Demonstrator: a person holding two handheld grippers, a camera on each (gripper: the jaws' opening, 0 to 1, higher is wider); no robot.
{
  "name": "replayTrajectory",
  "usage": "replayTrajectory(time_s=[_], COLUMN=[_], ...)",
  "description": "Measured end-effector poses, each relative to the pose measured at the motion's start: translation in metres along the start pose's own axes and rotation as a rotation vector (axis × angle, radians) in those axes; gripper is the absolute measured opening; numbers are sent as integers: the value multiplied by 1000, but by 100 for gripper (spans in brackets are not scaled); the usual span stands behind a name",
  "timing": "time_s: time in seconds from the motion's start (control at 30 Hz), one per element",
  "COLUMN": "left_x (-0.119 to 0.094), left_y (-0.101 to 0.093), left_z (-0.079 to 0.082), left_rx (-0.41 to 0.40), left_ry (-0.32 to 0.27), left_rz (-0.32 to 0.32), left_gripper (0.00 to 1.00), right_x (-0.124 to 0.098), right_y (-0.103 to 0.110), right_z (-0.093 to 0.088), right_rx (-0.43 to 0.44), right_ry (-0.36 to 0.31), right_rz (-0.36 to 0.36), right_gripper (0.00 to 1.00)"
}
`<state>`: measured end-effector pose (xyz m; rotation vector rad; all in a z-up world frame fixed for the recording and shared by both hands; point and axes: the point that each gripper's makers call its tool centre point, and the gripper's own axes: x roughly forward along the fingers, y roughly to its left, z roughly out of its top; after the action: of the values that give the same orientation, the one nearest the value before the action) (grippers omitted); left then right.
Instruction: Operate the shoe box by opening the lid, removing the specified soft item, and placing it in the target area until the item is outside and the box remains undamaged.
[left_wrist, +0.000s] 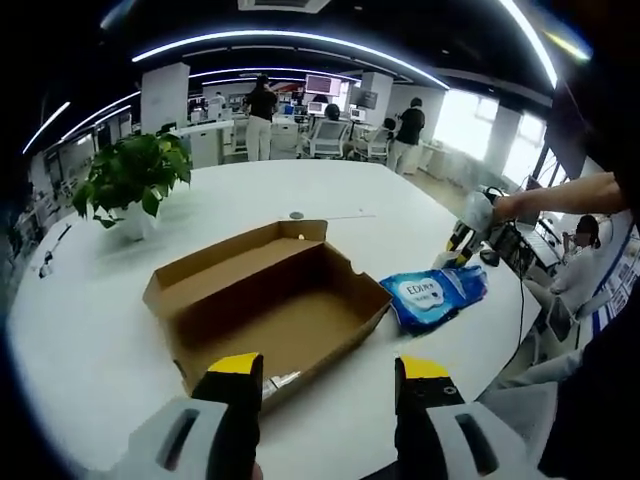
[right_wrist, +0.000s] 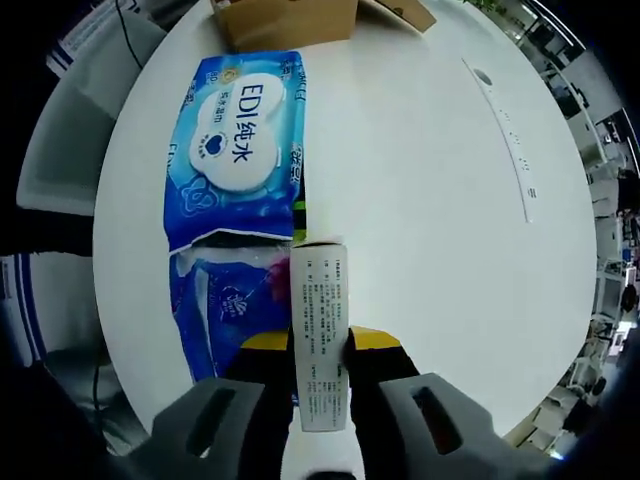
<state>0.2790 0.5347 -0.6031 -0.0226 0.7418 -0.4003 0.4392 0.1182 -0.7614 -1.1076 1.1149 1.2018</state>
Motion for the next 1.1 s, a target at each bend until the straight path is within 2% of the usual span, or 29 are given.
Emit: replayTrajectory(time_s=[0.2,0.4,0.6,0.83,0.9,1.1], left_x=[0,4,6,5,3,-3], left_y=[1,-4,-10,-14,-13,-8], left_z=[2,6,11,18,21,24], left_rx=[1,9,17,27,29,32], left_ry=[-4,-13,-26,-43,-49,-65], left_rz=[-3,-25,-55,-93,-97,-113], left_gripper=[54,54,54,54,54,54], right_x=[-4,-19,-41,-66,-69,-89], right_y=[-2,-2,-4,0,-1,-8], right_z=[1,-1,-2,9,7,25], right_rx=[1,22,107,270,298,455], right_ry=[-3,-13,-54,-163,-173,-317], right_rz=[-13,-36,-68,-113,-128,-178], right_gripper=[18,19,20,22,24,26])
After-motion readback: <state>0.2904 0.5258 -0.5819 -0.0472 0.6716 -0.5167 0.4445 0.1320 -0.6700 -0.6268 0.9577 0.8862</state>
